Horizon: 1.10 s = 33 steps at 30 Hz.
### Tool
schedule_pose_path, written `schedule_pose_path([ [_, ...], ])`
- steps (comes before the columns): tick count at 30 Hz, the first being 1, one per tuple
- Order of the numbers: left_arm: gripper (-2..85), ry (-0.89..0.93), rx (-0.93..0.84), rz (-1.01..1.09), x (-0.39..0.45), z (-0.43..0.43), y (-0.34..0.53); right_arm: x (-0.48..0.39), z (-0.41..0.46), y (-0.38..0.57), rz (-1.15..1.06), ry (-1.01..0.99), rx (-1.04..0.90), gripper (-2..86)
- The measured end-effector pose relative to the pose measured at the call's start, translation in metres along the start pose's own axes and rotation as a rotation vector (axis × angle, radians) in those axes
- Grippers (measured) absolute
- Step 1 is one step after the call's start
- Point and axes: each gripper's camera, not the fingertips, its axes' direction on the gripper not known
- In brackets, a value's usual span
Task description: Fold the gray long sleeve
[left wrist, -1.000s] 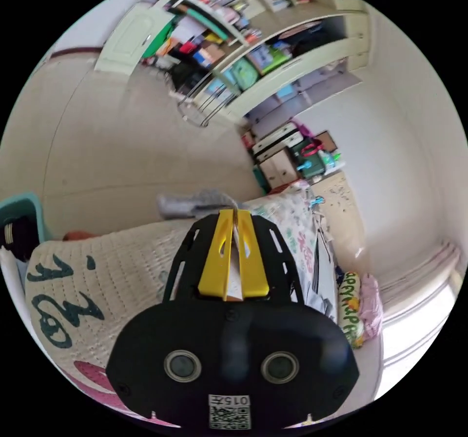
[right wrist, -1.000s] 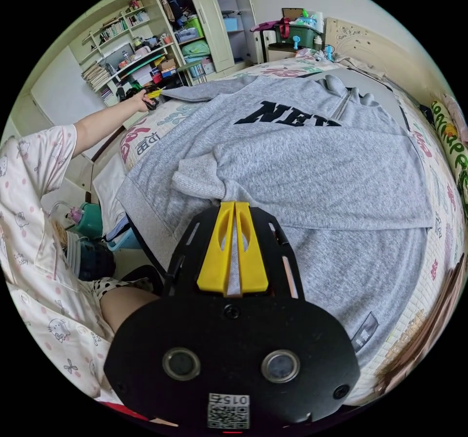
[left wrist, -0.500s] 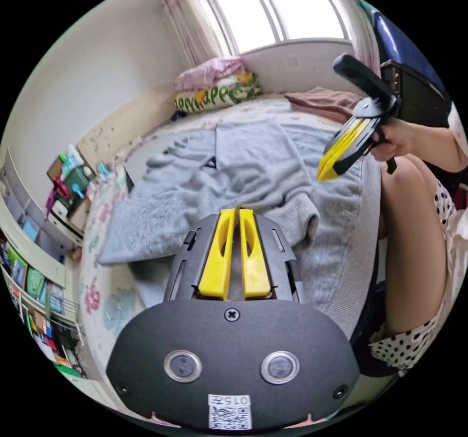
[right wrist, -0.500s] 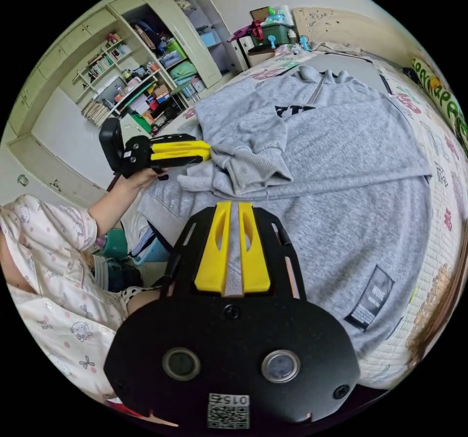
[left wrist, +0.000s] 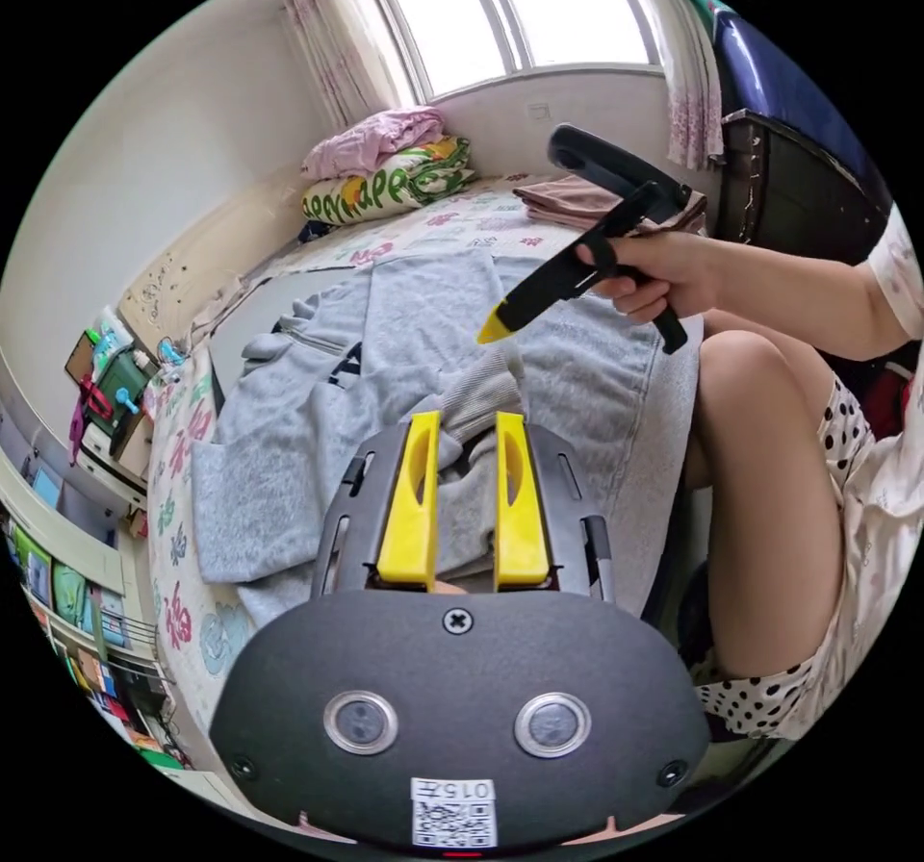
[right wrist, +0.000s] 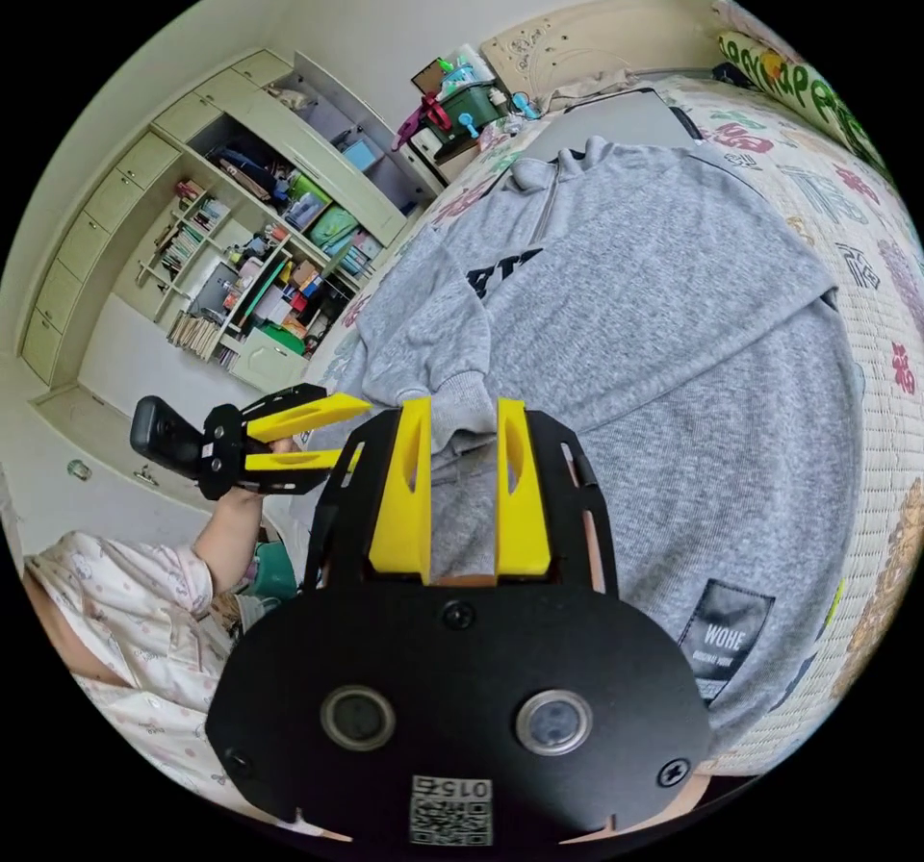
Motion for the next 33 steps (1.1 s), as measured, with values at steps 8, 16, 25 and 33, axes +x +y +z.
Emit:
schedule_pose_path([
  [8,7.5,0.115,-0.098,-0.114,-0.044,0.045,-0.019,0.006,0.004,-0.031,-0.019,0.047,-0.121,3.9],
  [16,1.1,0.141,-0.039,-0.131,-0.054,0.023,-0.016,-0.003,-0.042,-0.026,-0.075,-0.012,-0.047,0.6],
  [25,4.1,0.258,0.074,-0.146,-0.055,-0.027,-0.002,-0.006,-0.148,0.013,-0.081,-0.070,0.153,0.3],
  [33,8.5,-0.097,0.091,-0.673,-0.170,-0.043,0.128,0.012,-0.178,0.072,-0.004,-0.042,0.194,0.4],
])
